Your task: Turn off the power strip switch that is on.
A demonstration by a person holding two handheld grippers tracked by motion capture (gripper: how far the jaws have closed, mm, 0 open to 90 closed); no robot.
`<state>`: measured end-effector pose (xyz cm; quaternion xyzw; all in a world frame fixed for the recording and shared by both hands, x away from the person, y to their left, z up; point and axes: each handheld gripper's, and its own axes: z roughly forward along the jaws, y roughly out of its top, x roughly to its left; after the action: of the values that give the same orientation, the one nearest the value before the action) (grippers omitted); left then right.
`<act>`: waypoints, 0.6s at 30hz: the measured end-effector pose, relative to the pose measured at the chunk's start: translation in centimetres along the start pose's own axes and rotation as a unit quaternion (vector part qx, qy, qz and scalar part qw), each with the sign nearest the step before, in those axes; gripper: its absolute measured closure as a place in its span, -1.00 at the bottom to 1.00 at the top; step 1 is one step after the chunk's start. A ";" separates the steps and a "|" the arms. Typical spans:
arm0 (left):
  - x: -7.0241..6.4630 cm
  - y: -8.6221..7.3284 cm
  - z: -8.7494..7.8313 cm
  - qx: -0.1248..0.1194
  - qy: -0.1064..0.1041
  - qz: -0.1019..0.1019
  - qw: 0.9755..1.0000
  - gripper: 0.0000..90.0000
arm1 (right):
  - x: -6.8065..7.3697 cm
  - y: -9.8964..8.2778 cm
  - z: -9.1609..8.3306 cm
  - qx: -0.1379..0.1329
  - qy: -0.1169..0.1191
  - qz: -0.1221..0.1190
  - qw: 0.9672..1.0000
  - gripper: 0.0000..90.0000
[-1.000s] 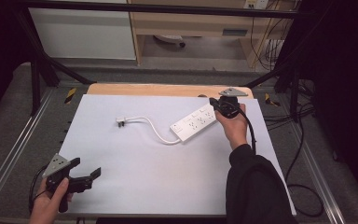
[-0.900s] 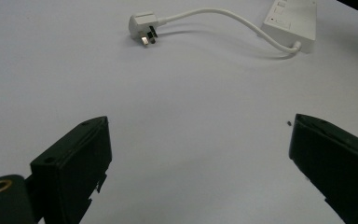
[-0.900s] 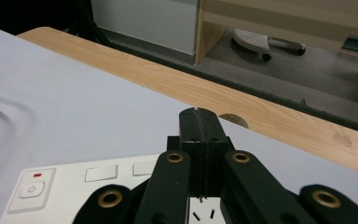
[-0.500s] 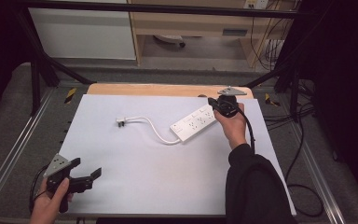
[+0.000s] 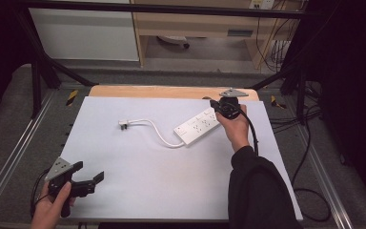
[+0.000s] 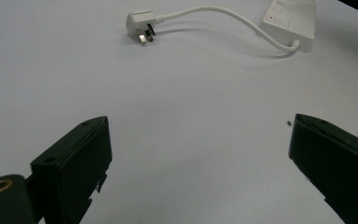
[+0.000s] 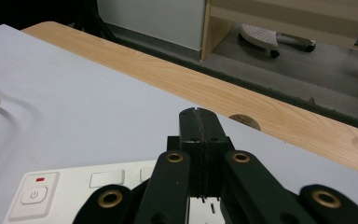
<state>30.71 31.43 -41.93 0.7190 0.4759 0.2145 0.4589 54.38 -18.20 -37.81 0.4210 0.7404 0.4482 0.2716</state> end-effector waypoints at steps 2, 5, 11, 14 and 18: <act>0.0 0.0 0.0 0.000 -0.001 0.001 1.000 -0.87 | 0.0 0.0 0.1 0.001 0.000 0.001 1.000 1.00; 0.1 0.1 0.1 -0.002 -0.001 -0.002 1.000 -0.87 | 0.0 -0.1 0.2 0.002 0.000 0.000 1.000 1.00; 0.4 0.6 0.9 -0.003 0.002 0.002 1.000 -0.87 | 0.0 -0.3 0.5 0.007 0.001 0.001 1.000 1.00; 0.6 0.9 1.4 -0.006 0.003 0.001 1.000 -0.87 | -0.1 -0.4 0.6 0.010 0.001 0.002 1.000 1.00; 0.8 1.2 2.1 -0.002 0.002 0.007 1.000 -0.87 | -0.1 -0.5 0.8 0.012 -0.001 0.001 1.000 1.00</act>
<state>33.18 31.08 -42.05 0.7209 0.4713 0.2197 0.4582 54.87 -18.00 -38.59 0.4253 0.7453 0.4390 0.2665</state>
